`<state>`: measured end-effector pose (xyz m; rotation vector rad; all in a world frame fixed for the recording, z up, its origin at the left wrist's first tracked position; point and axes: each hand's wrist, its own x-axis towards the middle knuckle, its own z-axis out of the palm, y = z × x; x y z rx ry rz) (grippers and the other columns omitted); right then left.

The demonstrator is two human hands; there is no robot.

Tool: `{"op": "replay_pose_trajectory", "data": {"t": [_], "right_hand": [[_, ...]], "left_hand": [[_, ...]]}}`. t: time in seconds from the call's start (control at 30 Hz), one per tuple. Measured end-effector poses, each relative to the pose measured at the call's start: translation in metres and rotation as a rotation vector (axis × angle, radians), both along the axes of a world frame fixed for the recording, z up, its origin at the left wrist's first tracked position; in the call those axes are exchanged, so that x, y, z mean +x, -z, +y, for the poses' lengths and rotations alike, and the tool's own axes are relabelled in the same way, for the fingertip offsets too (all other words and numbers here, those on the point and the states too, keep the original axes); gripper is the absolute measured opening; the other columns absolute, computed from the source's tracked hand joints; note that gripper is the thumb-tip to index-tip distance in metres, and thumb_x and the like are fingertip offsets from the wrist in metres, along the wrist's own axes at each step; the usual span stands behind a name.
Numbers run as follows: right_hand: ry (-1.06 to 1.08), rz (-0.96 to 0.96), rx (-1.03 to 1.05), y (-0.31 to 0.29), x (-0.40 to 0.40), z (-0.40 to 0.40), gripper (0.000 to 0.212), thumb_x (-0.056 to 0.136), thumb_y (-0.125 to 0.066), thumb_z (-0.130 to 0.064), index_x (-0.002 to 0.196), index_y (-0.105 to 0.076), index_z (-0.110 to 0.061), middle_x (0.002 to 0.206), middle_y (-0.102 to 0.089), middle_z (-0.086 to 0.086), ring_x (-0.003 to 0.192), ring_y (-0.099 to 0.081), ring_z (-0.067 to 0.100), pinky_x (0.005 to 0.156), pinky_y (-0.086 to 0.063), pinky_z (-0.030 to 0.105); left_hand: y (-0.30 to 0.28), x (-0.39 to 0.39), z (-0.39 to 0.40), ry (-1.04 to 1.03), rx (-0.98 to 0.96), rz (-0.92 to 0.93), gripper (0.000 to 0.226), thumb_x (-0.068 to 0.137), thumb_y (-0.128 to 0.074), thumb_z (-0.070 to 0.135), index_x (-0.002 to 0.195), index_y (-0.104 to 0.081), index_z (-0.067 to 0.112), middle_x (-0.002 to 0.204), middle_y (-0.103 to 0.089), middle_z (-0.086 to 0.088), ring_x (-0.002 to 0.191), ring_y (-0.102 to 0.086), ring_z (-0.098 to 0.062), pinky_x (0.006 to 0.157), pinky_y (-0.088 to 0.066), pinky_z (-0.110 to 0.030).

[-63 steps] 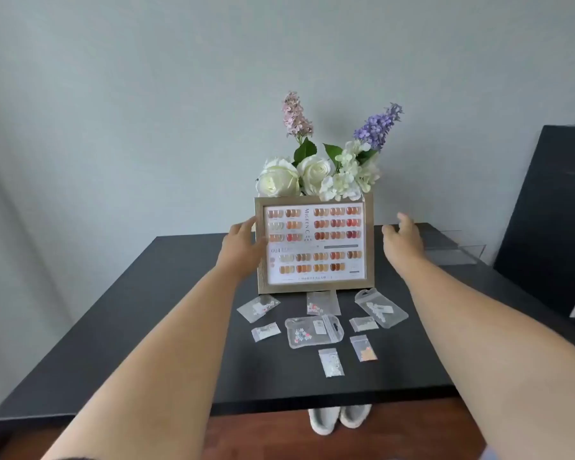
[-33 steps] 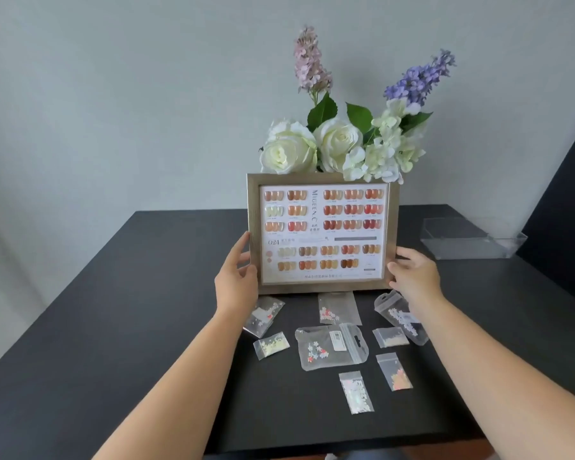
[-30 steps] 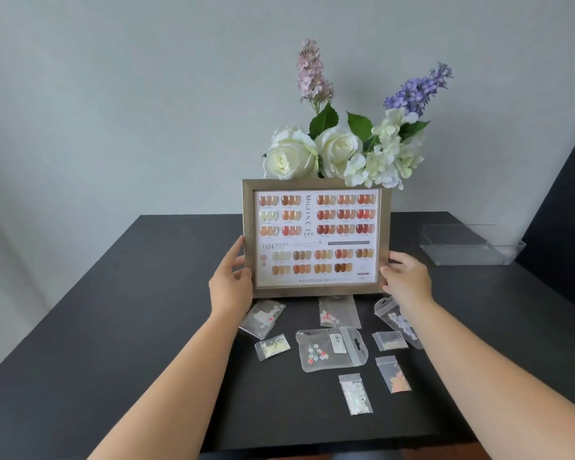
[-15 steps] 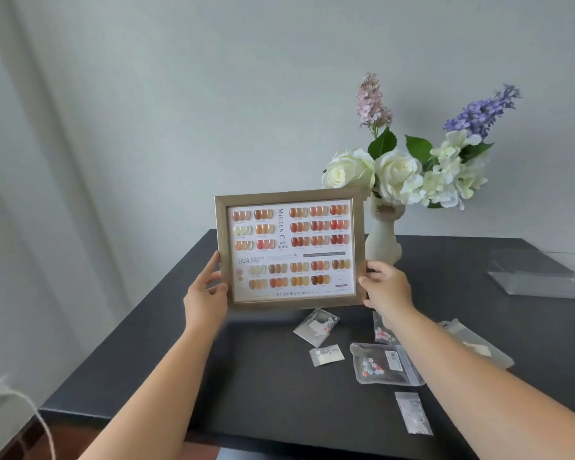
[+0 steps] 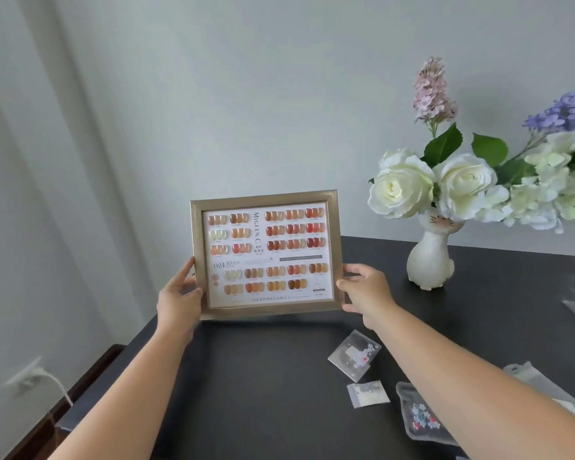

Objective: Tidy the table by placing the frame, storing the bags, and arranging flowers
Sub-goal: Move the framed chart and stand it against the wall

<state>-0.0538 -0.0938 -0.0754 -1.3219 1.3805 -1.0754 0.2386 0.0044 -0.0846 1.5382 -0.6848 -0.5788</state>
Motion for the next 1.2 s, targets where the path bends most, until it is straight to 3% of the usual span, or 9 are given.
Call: {"op": "replay_pose_trajectory", "data": {"t": [0.23,0.33,0.43,0.63,0.77,1.0,1.13,1.2], "right_hand": [[0.029,-0.08,0.071,-0.026,0.028,-0.065,0.029,0.085,-0.07,-0.007,0.106,-0.062,-0.025,0.108,-0.066,0.001,0.098,-0.064,0.023,0.053,-0.055,0.031],[0.025,-0.105,0.114,-0.034,0.036,-0.098,0.029,0.087,-0.066,-0.004,0.11,-0.062,-0.02,0.115,-0.067,0.007,0.104,-0.065,0.029,0.067,-0.059,0.041],[0.029,-0.104,0.124,-0.035,0.043,-0.125,0.026,0.088,-0.064,-0.002,0.106,-0.06,-0.02,0.115,-0.068,0.009,0.107,-0.064,0.032,0.078,-0.058,0.05],[0.085,-0.147,0.126,-0.031,0.057,-0.167,0.031,0.088,-0.062,0.001,0.108,-0.059,-0.023,0.117,-0.066,0.009,0.107,-0.063,0.03,0.067,-0.057,0.042],[0.113,-0.144,0.123,-0.028,0.067,-0.186,0.03,0.088,-0.062,0.001,0.101,-0.058,-0.025,0.112,-0.066,0.007,0.107,-0.062,0.03,0.06,-0.054,0.037],[0.084,-0.151,0.097,-0.025,0.085,-0.209,0.031,0.087,-0.065,-0.001,0.102,-0.058,-0.027,0.107,-0.066,0.005,0.104,-0.062,0.028,0.063,-0.057,0.037],[0.101,-0.195,0.134,-0.015,0.08,-0.214,0.032,0.086,-0.064,0.001,0.103,-0.06,-0.025,0.113,-0.068,0.01,0.106,-0.064,0.032,0.08,-0.058,0.048],[0.121,-0.216,0.135,-0.011,0.073,-0.214,0.032,0.086,-0.065,0.001,0.106,-0.061,-0.024,0.114,-0.068,0.01,0.106,-0.064,0.032,0.08,-0.058,0.048]], "left_hand": [[-0.036,0.032,-0.075,0.054,0.047,-0.132,0.06,0.095,-0.052,0.007,0.142,-0.043,0.043,0.11,-0.068,0.005,0.091,-0.07,-0.017,0.067,-0.058,-0.03],[-0.048,0.044,-0.116,0.129,0.088,-0.178,0.067,0.092,-0.049,0.003,0.145,-0.038,0.043,0.114,-0.066,0.008,0.097,-0.068,-0.02,0.079,-0.058,-0.036],[-0.053,0.052,-0.15,0.183,0.106,-0.181,0.071,0.091,-0.051,0.001,0.148,-0.034,0.041,0.112,-0.062,0.009,0.097,-0.065,-0.018,0.069,-0.054,-0.029],[-0.046,0.06,-0.196,0.194,0.106,-0.158,0.077,0.089,-0.055,0.0,0.148,-0.032,0.044,0.124,-0.056,0.002,0.107,-0.063,-0.025,0.087,-0.056,-0.04],[-0.041,0.065,-0.215,0.203,0.088,-0.068,0.079,0.088,-0.054,-0.005,0.148,-0.033,0.042,0.126,-0.059,0.001,0.102,-0.067,-0.021,0.086,-0.058,-0.041],[-0.034,0.077,-0.23,0.101,0.029,0.149,0.067,0.092,-0.047,-0.004,0.143,-0.043,0.04,0.091,-0.072,0.006,0.07,-0.072,-0.011,0.055,-0.056,-0.027],[-0.033,0.071,-0.231,0.104,0.017,0.165,0.061,0.096,-0.048,0.0,0.142,-0.046,0.04,0.096,-0.072,0.003,0.073,-0.071,-0.011,0.049,-0.056,-0.023],[-0.031,0.064,-0.231,0.124,0.009,0.175,0.059,0.096,-0.048,0.0,0.141,-0.047,0.039,0.094,-0.073,0.004,0.076,-0.072,-0.01,0.048,-0.056,-0.022]]}}
